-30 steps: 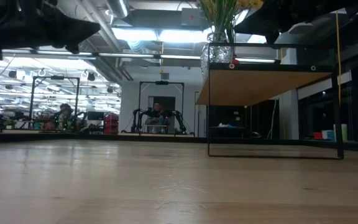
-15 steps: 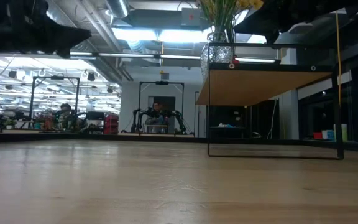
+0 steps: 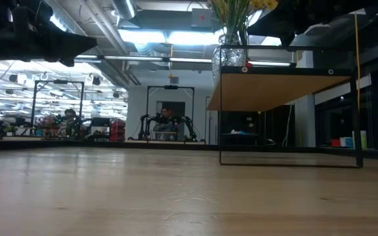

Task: Pick and place flowers into a vace then onto a shelf
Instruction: Return to Home Position

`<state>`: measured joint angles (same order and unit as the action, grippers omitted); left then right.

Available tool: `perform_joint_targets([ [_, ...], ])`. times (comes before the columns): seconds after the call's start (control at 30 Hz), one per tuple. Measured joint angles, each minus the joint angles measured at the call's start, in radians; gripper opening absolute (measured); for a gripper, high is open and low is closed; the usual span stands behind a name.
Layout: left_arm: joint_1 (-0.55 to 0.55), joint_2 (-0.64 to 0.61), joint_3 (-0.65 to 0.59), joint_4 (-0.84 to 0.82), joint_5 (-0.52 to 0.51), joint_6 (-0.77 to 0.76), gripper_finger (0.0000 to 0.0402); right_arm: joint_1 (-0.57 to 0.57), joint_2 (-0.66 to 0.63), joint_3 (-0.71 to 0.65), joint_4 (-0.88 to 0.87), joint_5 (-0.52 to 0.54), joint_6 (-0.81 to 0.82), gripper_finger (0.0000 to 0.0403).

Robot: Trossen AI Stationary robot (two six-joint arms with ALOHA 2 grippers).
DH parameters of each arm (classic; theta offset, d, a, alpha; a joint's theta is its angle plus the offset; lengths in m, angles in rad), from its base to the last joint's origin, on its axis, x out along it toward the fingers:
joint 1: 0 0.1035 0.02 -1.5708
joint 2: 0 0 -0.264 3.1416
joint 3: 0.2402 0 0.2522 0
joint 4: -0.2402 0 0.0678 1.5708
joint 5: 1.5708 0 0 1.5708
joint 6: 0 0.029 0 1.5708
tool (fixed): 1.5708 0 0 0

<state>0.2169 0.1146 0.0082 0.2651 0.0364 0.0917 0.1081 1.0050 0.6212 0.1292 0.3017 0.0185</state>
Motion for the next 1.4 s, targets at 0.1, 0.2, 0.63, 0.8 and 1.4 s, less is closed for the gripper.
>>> perform_joint_targets([
  [0.1,0.000,0.000,0.000,0.000,0.000,0.000,0.0002,0.000,0.000,0.000,0.000,0.000,0.000,0.0005],
  [0.2,0.000,0.000,0.000,-0.001,0.000,0.000,0.0006,0.000,0.000,0.000,0.000,0.000,0.000,0.0005],
  [0.63,0.000,0.000,0.000,-0.001,0.000,0.000,0.0004,0.000,0.000,0.000,0.000,0.000,0.000,0.0005],
  [0.8,0.000,0.000,0.000,-0.001,0.000,0.000,0.0008,0.000,0.000,0.000,0.000,0.000,0.000,0.0005],
  [1.4,0.000,0.000,0.000,-0.001,0.000,0.000,0.0005,0.000,0.000,0.000,0.000,0.000,0.000,0.0005],
])
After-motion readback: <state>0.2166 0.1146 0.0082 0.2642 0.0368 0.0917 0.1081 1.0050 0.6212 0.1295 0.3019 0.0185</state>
